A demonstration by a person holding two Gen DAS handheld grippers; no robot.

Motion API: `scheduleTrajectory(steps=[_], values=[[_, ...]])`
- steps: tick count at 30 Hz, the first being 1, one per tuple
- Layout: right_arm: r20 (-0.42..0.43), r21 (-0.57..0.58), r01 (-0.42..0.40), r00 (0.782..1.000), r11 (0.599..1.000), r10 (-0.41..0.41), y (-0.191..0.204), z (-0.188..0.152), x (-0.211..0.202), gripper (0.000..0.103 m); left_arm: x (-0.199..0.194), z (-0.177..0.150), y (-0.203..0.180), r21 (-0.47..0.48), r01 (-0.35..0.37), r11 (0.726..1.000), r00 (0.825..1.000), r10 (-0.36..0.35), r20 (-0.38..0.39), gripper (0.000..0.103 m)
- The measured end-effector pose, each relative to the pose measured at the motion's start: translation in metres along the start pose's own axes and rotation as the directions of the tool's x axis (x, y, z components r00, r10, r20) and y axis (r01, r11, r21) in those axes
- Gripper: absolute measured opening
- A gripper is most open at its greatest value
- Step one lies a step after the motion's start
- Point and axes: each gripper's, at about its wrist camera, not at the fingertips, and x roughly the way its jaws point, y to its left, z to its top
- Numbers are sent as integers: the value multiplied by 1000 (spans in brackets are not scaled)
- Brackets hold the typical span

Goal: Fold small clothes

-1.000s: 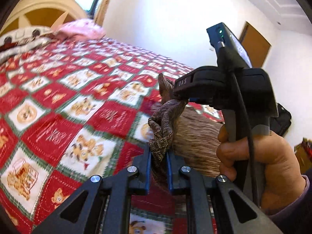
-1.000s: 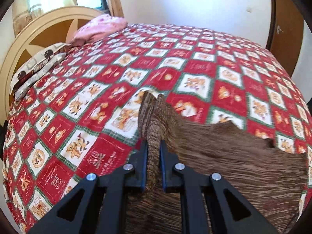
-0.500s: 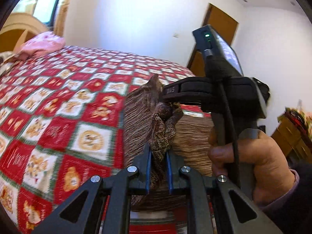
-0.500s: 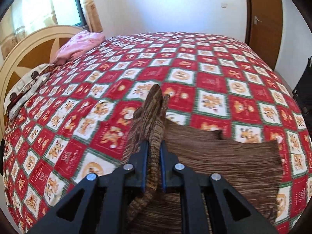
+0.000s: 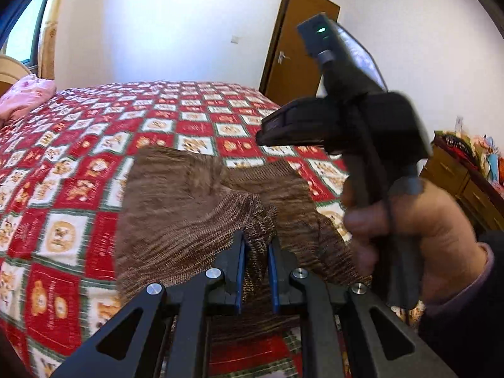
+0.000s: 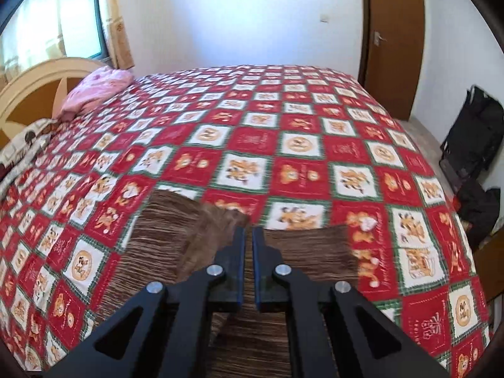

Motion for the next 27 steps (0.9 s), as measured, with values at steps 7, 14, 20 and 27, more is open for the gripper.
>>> scheduleTrajectory(steps=[7, 14, 20, 27], values=[[-46, 202, -212, 973, 956, 226, -58, -21, 2, 28, 0, -10, -2, -9, -12, 1000, 1000, 12, 12, 13], [-85, 423, -477, 825, 770, 558, -61, -37, 34, 67, -23, 2, 11, -58, 18, 998, 995, -12, 101, 13], [-131, 489, -489, 778, 722, 615, -37, -29, 78, 68, -18, -5, 13, -42, 26, 999, 996, -22, 81, 13], [-153, 399, -445, 830, 802, 536, -20, -14, 86, 14, -12, -4, 1, 20, 28, 999, 997, -30, 64, 13]])
